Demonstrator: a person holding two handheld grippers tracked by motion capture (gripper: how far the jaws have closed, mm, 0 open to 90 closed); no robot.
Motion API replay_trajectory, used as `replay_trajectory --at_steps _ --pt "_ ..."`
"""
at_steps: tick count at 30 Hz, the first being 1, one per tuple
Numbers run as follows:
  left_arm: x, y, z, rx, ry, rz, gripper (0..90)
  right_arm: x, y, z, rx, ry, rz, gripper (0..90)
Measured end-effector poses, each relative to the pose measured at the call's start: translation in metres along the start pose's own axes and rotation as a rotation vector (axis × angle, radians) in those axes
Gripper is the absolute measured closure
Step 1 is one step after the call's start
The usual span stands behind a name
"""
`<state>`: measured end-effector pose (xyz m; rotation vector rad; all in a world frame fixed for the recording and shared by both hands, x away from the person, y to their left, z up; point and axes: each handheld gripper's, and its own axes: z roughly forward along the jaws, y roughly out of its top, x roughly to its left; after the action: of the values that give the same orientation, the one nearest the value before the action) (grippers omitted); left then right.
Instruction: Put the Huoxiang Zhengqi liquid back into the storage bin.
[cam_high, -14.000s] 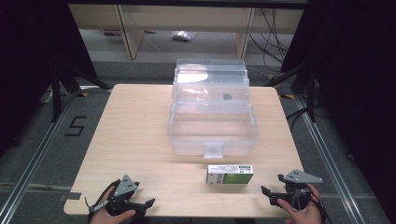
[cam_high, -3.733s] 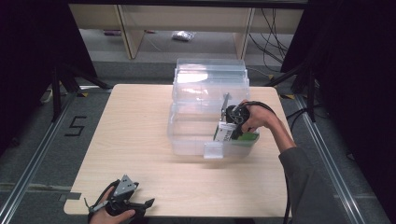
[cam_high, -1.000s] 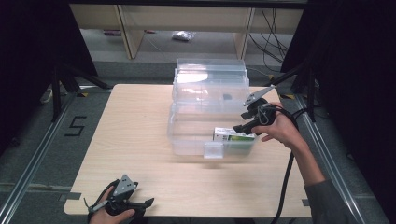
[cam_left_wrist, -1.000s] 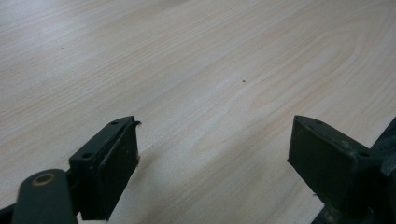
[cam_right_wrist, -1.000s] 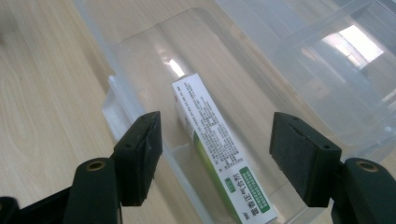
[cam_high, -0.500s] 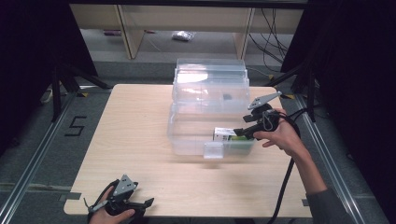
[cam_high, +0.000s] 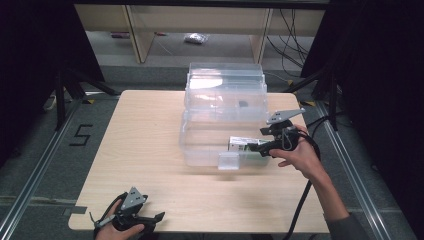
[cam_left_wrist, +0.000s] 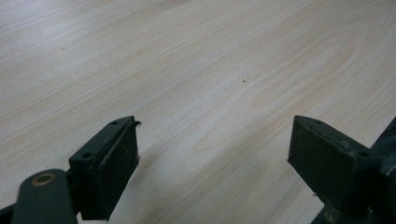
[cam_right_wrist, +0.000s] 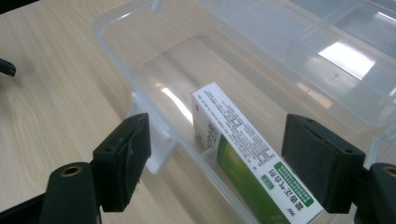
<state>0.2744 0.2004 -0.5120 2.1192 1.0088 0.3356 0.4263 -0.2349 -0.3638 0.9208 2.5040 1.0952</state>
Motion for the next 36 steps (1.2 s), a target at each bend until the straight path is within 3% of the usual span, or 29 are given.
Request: replay_trajectory --at_steps 7,10,11,18,19,20,21,22,24,27,32,35,36 --pt "0.000 0.000 0.000 -0.004 0.003 0.000 15.4 0.010 -0.016 -0.005 -0.039 0.010 0.022 24.4" --pt "0.000 0.000 0.000 -0.005 0.001 -0.001 15.4 0.014 -0.026 -0.004 -0.060 0.015 0.058 24.4" --pt "0.000 0.000 0.000 0.001 0.003 0.000 15.4 0.013 -0.029 -0.004 -0.066 0.016 0.036 24.3" --pt "0.001 0.000 0.000 -0.006 0.000 0.010 15.4 0.020 -0.044 0.001 -0.060 0.025 0.073 24.3" --pt "0.001 0.000 -0.001 -0.004 0.001 0.001 15.4 0.018 -0.046 0.002 -0.074 0.008 0.050 24.3" --pt "0.001 0.000 -0.001 -0.006 0.001 0.002 15.4 0.021 -0.048 0.001 -0.068 0.012 0.090 24.1" --pt "0.001 0.000 0.000 -0.004 0.001 0.004 15.4 0.020 -0.049 0.001 -0.074 0.002 0.069 24.0" --pt "0.000 0.000 0.000 -0.006 0.001 0.004 15.4 0.022 -0.052 0.001 -0.082 0.004 0.085 24.0" --pt "0.000 0.000 0.000 -0.005 0.003 0.000 15.4 0.022 -0.056 0.001 -0.098 0.008 0.066 24.1" --pt "0.000 0.000 0.000 -0.007 0.003 0.003 15.4 0.028 -0.062 0.001 -0.099 0.026 0.113 24.0" --pt "0.001 0.000 0.000 -0.006 0.001 0.009 15.4 0.035 -0.070 0.000 -0.130 0.029 0.074 23.7" --pt "0.001 0.000 0.000 -0.004 0.003 0.001 15.4 0.044 -0.076 0.000 -0.128 0.046 0.094 23.7" --pt "0.000 0.000 0.000 -0.006 0.003 0.001 15.4 0.043 -0.078 0.001 -0.131 0.043 0.073 23.6"
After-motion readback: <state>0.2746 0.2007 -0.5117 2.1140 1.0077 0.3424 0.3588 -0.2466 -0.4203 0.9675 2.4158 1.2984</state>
